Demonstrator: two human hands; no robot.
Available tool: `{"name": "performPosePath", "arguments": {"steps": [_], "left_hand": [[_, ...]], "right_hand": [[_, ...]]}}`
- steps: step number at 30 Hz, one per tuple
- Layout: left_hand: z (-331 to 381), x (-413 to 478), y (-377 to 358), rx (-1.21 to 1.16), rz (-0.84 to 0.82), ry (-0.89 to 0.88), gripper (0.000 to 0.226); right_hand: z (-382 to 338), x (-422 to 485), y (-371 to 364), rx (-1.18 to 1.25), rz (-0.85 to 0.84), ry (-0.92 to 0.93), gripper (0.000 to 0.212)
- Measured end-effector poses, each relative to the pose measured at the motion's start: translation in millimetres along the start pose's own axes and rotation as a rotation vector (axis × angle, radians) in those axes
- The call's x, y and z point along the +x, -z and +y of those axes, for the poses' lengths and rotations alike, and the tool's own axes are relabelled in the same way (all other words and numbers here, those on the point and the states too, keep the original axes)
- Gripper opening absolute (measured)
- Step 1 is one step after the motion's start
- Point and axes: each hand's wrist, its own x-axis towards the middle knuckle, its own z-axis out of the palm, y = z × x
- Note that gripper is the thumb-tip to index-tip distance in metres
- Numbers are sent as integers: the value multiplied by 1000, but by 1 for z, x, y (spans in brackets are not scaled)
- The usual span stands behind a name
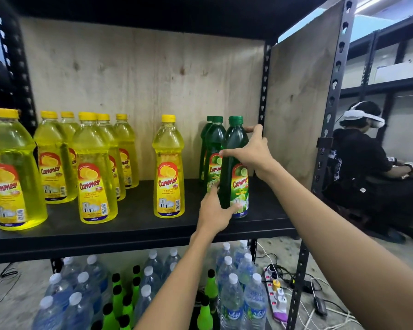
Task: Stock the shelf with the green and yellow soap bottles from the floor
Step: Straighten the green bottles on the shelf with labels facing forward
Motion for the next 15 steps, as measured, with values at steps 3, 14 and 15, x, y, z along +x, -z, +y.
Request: {"name": "performPosePath", "arguments": {"steps": [3, 14, 15], "left_hand": [[-3, 8, 12, 36, -95, -24, 83], [-16, 13, 30, 3, -206, -83, 80], [-17, 11, 30, -8, -200, -94, 79]], "right_hand": [[8, -7, 9, 33, -140, -14, 84], [9, -15, -8, -85, -5, 137, 79], [9, -16, -9, -95, 3, 139, 80]]}}
